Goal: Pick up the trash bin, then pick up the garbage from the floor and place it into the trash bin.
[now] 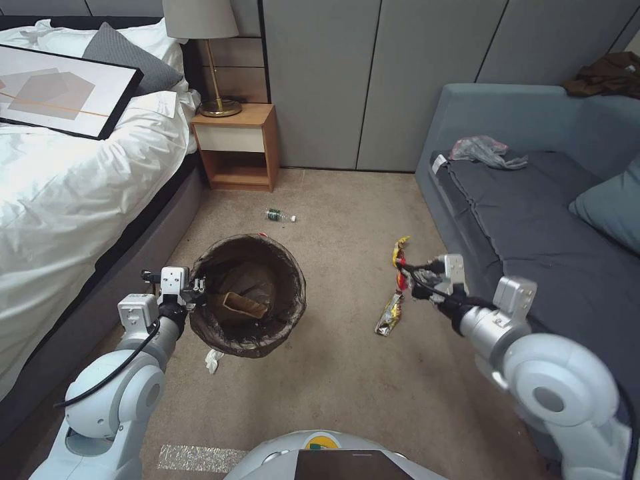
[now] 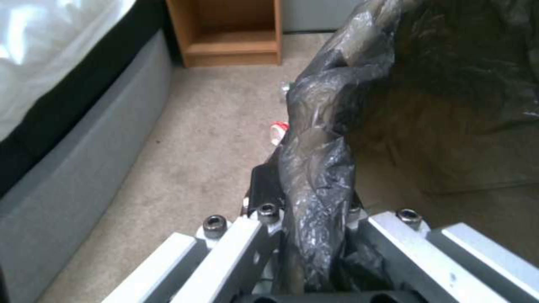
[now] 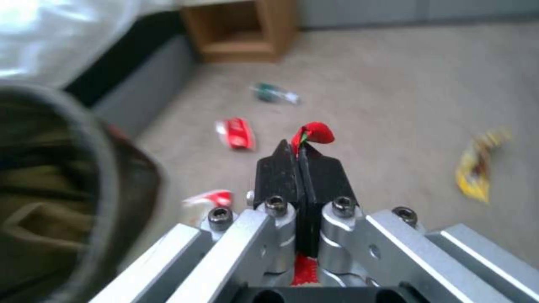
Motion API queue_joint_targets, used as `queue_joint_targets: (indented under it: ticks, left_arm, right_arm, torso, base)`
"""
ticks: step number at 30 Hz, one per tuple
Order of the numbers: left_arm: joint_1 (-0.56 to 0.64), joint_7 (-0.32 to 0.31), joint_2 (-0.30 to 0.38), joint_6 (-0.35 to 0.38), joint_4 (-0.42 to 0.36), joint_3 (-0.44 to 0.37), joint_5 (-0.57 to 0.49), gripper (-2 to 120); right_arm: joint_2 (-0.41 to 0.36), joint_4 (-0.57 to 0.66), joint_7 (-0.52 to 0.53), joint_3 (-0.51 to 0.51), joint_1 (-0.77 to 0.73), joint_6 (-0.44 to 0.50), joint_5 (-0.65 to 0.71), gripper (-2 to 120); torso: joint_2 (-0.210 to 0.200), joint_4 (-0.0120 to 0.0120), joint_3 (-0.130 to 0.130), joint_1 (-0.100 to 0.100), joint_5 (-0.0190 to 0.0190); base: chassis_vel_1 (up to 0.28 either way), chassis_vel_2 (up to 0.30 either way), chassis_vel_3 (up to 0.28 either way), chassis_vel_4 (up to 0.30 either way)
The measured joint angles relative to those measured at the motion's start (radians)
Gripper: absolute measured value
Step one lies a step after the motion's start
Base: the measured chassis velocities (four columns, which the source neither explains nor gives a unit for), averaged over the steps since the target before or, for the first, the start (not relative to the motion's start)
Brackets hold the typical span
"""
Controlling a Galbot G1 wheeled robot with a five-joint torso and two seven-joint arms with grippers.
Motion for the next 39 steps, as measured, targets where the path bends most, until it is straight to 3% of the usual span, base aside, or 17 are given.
queue_joint_targets:
  ticks: [2,4,6,11,13,15,18,19,22,33,39]
  left_arm:
    - [-0.001,0.011,-0.005,0.000,0.006,0.015,0.009,0]
    - [-0.001,0.014,-0.007,0.000,0.008,0.020,0.012,0]
    - [-0.005,0.026,-0.011,0.001,0.016,0.033,0.019,0]
    - [-0.009,0.039,-0.012,0.001,0.021,0.037,0.019,0]
    - [-0.009,0.050,-0.010,0.001,0.021,0.040,0.017,0]
    - [-0.009,0.053,-0.010,0.001,0.021,0.041,0.016,0]
    - [-0.015,0.061,-0.009,0.001,0.025,0.048,0.013,0]
    - [-0.015,0.061,-0.009,0.001,0.025,0.048,0.013,0]
    - [-0.021,0.068,-0.009,0.001,0.030,0.053,0.013,0]
    - [-0.027,0.075,-0.004,0.001,0.032,0.040,0.010,0]
    - [-0.026,0.077,-0.005,0.001,0.030,0.030,0.010,0]
  right_arm:
    - [-0.092,0.004,-0.005,-0.020,0.104,0.001,0.124,0]
    - [-0.120,0.003,-0.001,-0.036,0.151,0.001,0.172,0]
    - [-0.197,-0.009,0.021,-0.110,0.306,0.002,0.303,0]
    - [-0.257,-0.023,0.060,-0.249,0.523,0.002,0.497,0]
    - [-0.271,-0.056,0.074,-0.382,0.703,0.003,0.610,0]
    - [-0.272,-0.066,0.074,-0.417,0.742,0.003,0.628,0]
    - [-0.239,-0.131,0.071,-0.629,0.933,0.003,0.679,0]
    - [-0.239,-0.131,0.071,-0.629,0.933,0.003,0.679,0]
    - [-0.176,-0.162,0.094,-0.793,1.065,0.004,0.707,0]
    - [-0.036,-0.229,0.159,-1.081,1.199,0.004,0.700,0]
    - [0.008,-0.270,0.169,-1.161,1.205,0.005,0.671,0]
  torso:
    - [0.000,-0.0001,0.000,0.000,0.0001]
    - [0.000,-0.0001,0.000,0.000,0.0001]
    - [0.000,0.0004,0.000,0.000,-0.0001]
    - [0.000,-0.0003,0.000,0.000,-0.0003]
    - [0.000,0.0002,0.000,0.000,-0.0003]
    - [0.000,0.0003,0.000,0.000,-0.0006]
    - [0.000,0.0000,0.000,0.000,-0.0006]
    - [0.000,0.0000,0.000,0.000,-0.0006]
    - [0.000,0.0001,0.000,0.000,-0.0007]
    - [0.000,0.0000,0.000,0.000,-0.0007]
    - [0.000,0.0000,0.000,0.000,-0.0007]
  base:
    - [0.000,0.000,0.000,0.000]
    - [0.000,0.000,0.000,0.000]
    - [0.000,0.000,0.000,0.000]
    - [0.000,0.000,0.000,0.000]
    - [0.000,0.000,0.000,0.000]
    - [0.000,0.000,0.000,0.000]
    - [0.000,0.000,0.000,0.000]
    - [0.000,0.000,0.000,0.000]
    - [0.000,0.000,0.000,0.000]
    - [0.000,0.000,0.000,0.000]
    - [0.000,0.000,0.000,0.000]
